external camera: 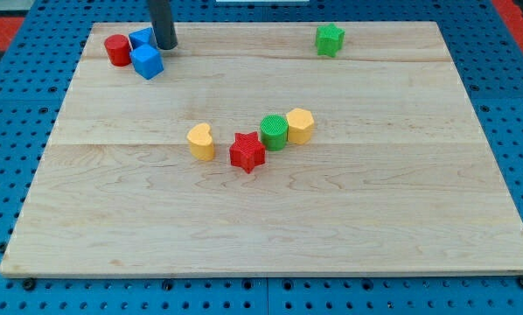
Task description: Move the red star to the top right of the blue cube
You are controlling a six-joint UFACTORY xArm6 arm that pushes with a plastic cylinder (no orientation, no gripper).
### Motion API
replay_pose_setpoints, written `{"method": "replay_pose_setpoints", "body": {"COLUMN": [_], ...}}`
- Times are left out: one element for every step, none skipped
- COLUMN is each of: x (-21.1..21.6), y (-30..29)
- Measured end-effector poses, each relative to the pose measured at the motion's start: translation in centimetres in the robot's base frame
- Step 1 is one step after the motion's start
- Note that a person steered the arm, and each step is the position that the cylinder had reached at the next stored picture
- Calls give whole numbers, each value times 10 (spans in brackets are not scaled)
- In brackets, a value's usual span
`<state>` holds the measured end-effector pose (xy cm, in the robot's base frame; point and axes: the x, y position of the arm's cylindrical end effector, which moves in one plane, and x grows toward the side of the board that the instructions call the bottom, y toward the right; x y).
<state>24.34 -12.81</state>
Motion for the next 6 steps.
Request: {"method": "replay_pose_setpoints", "body": {"x": [48,116,161,273,270,232], "y": [87,154,262,249,171,97]}}
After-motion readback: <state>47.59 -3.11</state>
